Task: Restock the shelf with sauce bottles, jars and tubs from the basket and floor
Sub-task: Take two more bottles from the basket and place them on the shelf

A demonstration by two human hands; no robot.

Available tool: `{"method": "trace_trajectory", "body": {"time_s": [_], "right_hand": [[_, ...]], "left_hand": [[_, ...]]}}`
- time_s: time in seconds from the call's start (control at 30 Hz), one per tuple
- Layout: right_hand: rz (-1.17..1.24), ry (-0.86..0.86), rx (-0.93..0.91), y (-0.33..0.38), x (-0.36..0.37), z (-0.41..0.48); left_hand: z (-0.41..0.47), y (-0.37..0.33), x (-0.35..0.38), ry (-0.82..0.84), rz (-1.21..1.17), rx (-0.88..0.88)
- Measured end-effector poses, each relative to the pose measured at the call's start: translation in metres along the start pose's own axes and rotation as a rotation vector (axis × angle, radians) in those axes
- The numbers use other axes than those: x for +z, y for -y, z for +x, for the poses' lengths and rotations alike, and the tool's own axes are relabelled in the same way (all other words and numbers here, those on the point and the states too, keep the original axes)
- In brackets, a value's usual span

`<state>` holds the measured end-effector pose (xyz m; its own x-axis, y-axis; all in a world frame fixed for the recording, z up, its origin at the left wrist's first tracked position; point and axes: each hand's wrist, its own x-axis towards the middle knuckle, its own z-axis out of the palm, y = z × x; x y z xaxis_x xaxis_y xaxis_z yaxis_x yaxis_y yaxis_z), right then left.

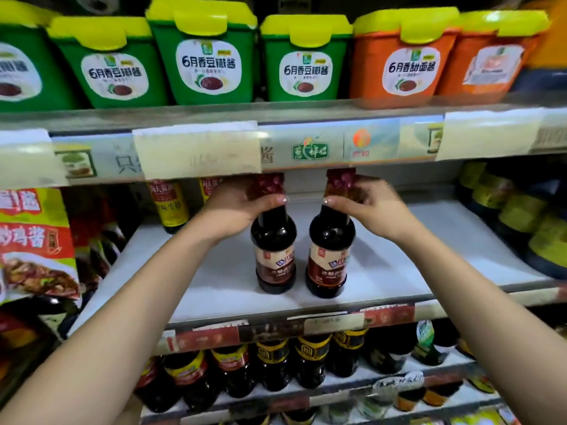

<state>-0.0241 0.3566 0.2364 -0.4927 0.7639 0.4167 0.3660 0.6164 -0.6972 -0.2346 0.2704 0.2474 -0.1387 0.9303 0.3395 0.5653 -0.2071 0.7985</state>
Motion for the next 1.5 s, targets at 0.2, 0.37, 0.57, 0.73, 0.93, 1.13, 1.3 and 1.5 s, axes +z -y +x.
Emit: {"method": "trace_trajectory", "body": {"time_s": [0.2, 0.37, 0.57, 0.73, 0.93, 1.13, 1.3, 1.5], "right_hand": [[0.143, 0.020, 0.064, -0.006, 0.007, 0.012], [0.203, -0.007, 0.051, -0.010, 0.013, 0.012], [0.254, -0.039, -0.008, -0.020, 0.022, 0.008], [0.434, 0.035, 0.015, -0.041, 0.024, -0.021], [0.366, 0.201, 0.188, -0.080, 0.042, -0.058], [0.340, 0.249, 0.216, -0.085, 0.053, -0.062], [0.281, 0.157, 0.196, -0.086, 0.063, -0.060], [0.254, 0.113, 0.232, -0.086, 0.065, -0.061]], "left_hand": [[0.023, 0.014, 0.007, 0.020, -0.036, -0.037], [0.027, 0.023, 0.019, -0.025, -0.119, -0.019], [0.023, 0.028, 0.024, -0.007, -0.180, 0.057], [-0.006, 0.050, 0.028, -0.043, -0.286, -0.012], [-0.040, 0.097, 0.050, 0.042, -0.229, -0.227], [-0.047, 0.108, 0.064, 0.040, -0.165, -0.236], [-0.044, 0.103, 0.068, -0.006, -0.063, -0.233], [-0.041, 0.107, 0.063, 0.045, -0.122, -0.252]]}}
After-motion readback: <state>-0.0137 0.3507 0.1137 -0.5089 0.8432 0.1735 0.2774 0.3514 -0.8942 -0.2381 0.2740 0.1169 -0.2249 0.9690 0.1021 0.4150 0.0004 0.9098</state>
